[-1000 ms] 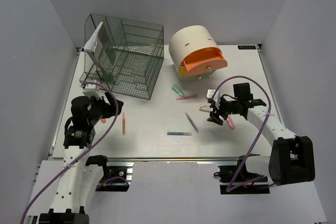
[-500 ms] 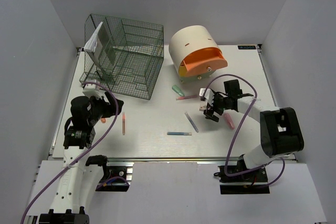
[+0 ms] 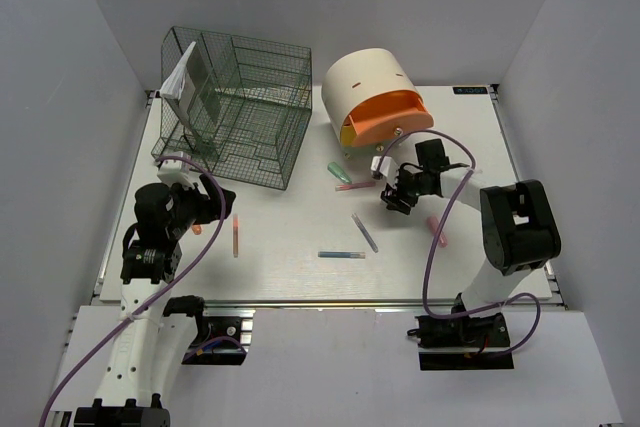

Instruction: Organize the desk

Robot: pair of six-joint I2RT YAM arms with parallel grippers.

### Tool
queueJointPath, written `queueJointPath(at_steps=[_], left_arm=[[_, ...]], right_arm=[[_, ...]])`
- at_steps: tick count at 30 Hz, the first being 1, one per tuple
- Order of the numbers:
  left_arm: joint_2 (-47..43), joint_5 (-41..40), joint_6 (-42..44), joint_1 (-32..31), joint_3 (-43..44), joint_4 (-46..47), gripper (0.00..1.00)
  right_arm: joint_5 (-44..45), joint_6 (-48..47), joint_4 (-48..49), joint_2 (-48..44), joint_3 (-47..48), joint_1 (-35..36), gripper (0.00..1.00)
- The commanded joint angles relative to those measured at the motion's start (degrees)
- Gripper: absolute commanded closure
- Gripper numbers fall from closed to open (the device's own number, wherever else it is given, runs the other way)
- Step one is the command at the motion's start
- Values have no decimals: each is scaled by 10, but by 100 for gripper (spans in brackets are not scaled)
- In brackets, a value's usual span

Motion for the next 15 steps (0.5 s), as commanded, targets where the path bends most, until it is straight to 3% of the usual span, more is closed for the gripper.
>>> queueJointPath(at_steps=[1, 3, 7, 10, 15], left_arm=[[-5, 4, 4, 3, -5, 4, 18], [-5, 6, 4, 3, -5, 4, 18], [-5, 5, 4, 3, -5, 4, 18], [-5, 4, 3, 3, -5, 2, 18], [-6, 3, 4, 3, -5, 2, 19]], right_arm=[[17, -24, -38, 0, -4, 8, 39], [24, -45, -43, -10, -15, 8, 45], [39, -81, -69, -43, -45, 7, 68], [19, -111, -104, -88, -62, 7, 78], [-52, -160, -265, -174, -12, 9, 88]])
